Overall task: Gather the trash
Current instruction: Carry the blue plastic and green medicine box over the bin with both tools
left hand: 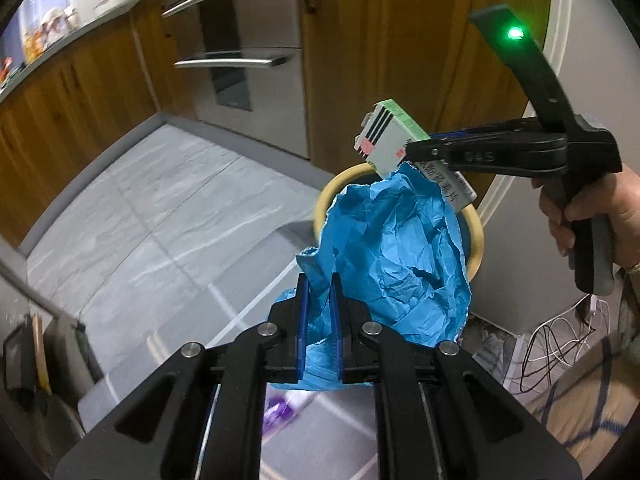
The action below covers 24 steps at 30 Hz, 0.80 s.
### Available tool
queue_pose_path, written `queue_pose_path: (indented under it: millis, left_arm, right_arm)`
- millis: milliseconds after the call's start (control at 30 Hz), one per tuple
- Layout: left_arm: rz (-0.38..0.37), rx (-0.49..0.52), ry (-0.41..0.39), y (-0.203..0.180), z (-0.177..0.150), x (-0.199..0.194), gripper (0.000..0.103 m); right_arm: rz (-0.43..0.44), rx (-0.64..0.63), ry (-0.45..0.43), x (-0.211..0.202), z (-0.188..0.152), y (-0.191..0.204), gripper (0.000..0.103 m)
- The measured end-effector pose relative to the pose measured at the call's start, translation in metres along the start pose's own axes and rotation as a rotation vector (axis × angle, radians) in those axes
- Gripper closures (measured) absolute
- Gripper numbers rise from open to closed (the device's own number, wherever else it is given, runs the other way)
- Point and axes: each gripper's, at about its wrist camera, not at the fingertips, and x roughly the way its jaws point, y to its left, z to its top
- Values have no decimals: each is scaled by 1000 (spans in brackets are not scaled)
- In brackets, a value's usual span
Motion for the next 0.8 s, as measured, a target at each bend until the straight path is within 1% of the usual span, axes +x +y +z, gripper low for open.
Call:
queue_pose_path:
  millis: [167, 233, 367, 533, 633, 767, 800]
  left_arm:
    - [-19, 39, 7, -23, 30, 34, 93]
    - [-15, 60, 19, -31, 38, 49, 93]
    - [5, 86, 74, -39, 46, 85, 93]
    - [52, 76, 117, -36, 42, 118, 93]
    - [63, 43, 124, -29, 40, 129, 93]
    - [63, 8, 123, -26, 45, 134, 93]
    - [62, 2, 116, -25, 45, 131, 91]
  right_arm:
    - [-64, 11, 22, 15, 2, -19, 84]
    - [-68, 32, 31, 20, 1, -27, 84]
    - [-92, 49, 58, 33, -1, -33, 84]
    - [-99, 61, 87, 43, -5, -37, 84]
    - [-98, 55, 92, 47, -5, -36, 84]
    - [-101, 67, 78, 46, -4, -39, 84]
    - [-100, 69, 76, 46, -2, -39, 84]
